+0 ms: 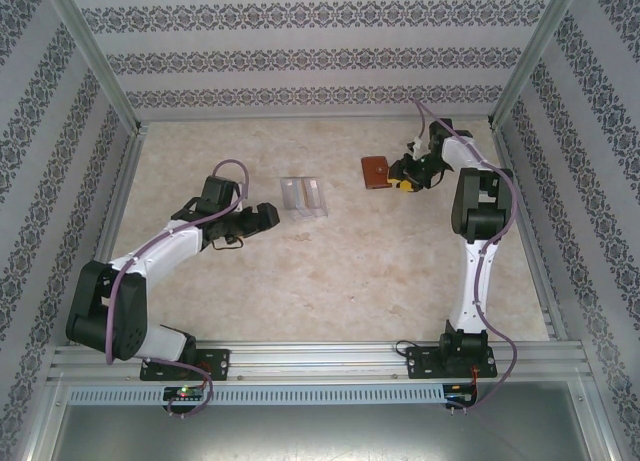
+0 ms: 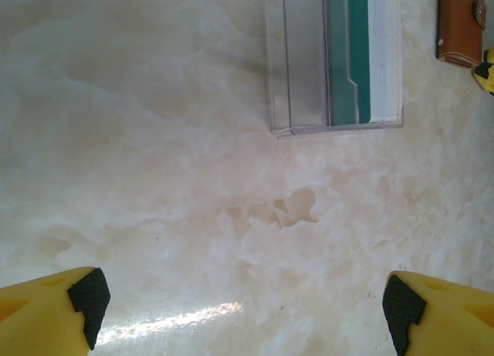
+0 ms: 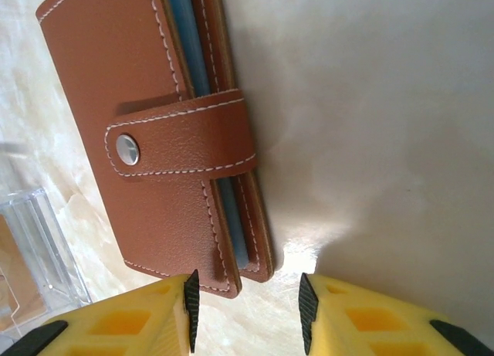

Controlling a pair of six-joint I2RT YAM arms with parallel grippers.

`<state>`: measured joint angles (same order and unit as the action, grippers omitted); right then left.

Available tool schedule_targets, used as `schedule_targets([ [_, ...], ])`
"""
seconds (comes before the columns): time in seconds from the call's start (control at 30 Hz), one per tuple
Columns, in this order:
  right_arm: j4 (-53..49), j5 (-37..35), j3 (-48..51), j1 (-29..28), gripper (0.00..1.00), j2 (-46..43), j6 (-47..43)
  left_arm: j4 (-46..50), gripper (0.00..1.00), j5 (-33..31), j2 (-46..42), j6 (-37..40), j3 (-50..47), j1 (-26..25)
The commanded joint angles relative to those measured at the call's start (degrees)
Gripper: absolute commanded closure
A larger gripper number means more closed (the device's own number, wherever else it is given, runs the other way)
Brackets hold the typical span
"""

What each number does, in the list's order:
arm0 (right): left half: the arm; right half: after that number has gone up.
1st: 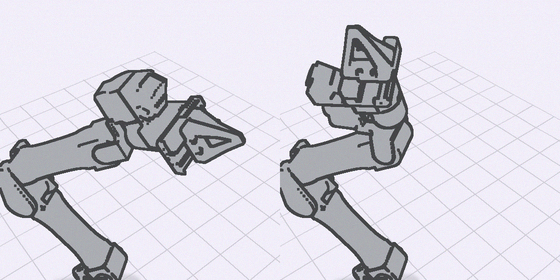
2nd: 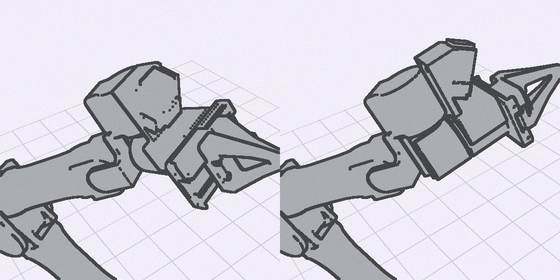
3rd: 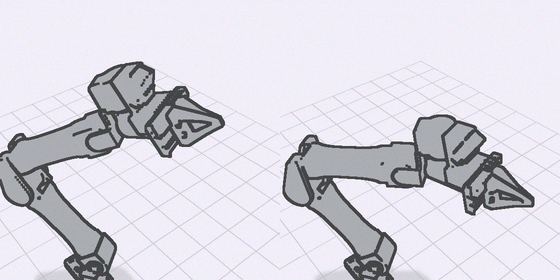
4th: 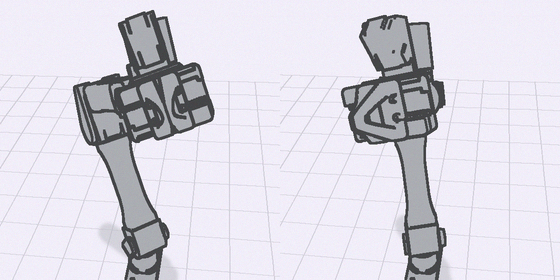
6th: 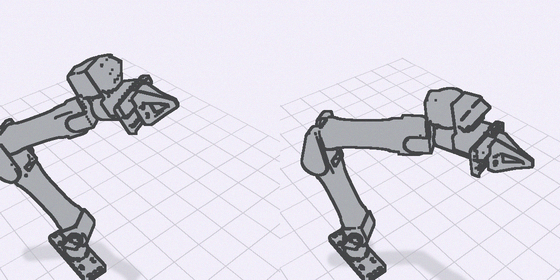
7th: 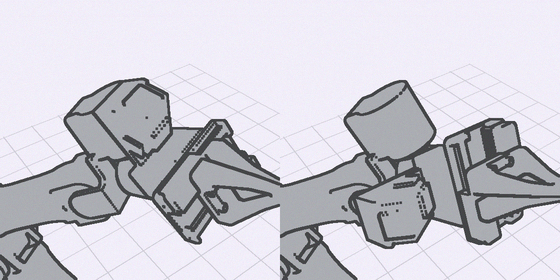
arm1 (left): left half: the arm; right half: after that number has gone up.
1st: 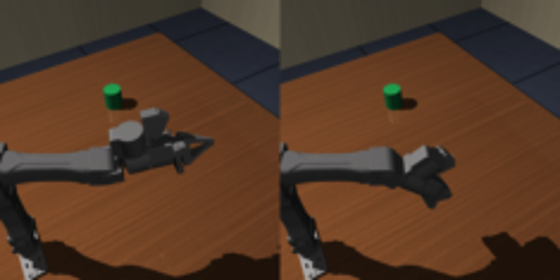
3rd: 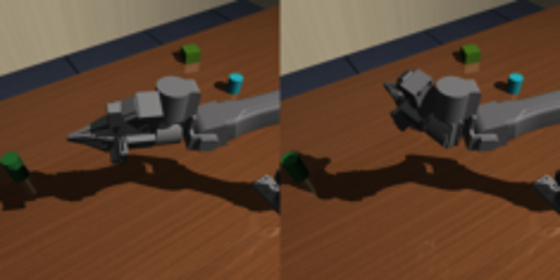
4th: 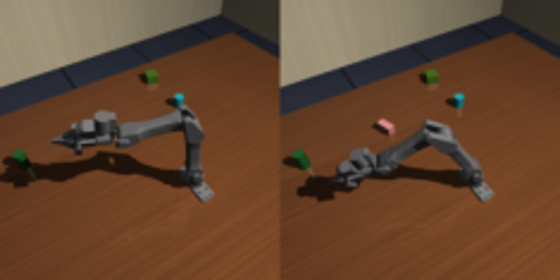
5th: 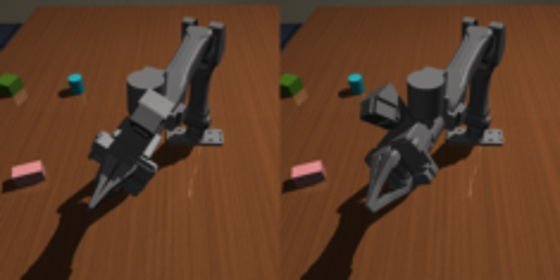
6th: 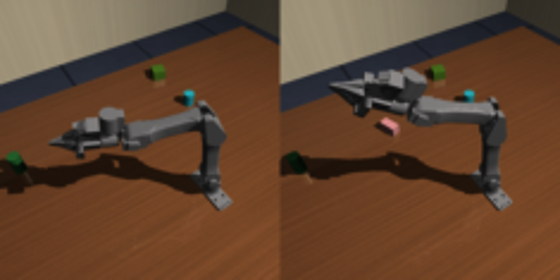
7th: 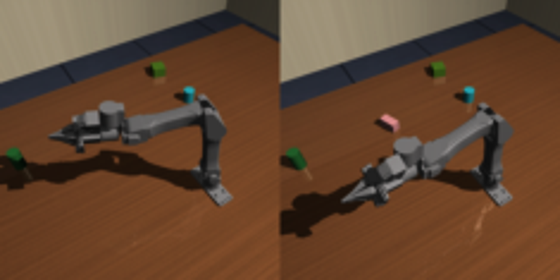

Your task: Put the credit cards into the card holder

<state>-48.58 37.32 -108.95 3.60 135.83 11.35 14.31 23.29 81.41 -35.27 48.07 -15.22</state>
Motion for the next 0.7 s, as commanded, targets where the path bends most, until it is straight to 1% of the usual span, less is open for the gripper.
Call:
schedule_targets([
  [0.0,0.24,3.09,1.33,-0.96,0.59,-1.13,-0.69,-1.73,0.07,-1.45,2.01,-0.99,2.71,-2.24],
  [0.07,0.77,2.35,2.08,-1.96,0.59,-2.52,-1.23,-2.23,0.07,-1.29,3.39,-0.95,3.18,-3.11],
  [0.2,2.65,-0.84,3.33,-3.59,0.55,-4.84,-0.84,-1.75,0.07,-1.0,6.15,-1.12,5.05,-4.13],
  [0.27,2.67,-1.11,2.68,-3.77,0.55,-4.71,-1.05,-2.26,0.07,-0.97,6.86,-0.97,5.44,-4.54],
  [0.43,2.34,1.16,0.87,-4.28,0.54,-3.57,-1.97,-1.29,0.07,-0.97,8.35,-0.6,6.91,-4.9],
  [0.53,2.09,0.04,0.59,-4.74,0.54,-3.77,-2.03,-1.36,0.07,-0.91,9.11,-0.38,7.19,-5.04],
  [0.67,1.33,0.33,0.57,-4.96,0.54,-3.97,-2.01,-1.34,0.07,-1.12,9.19,-0.51,7.03,-5.24],
])
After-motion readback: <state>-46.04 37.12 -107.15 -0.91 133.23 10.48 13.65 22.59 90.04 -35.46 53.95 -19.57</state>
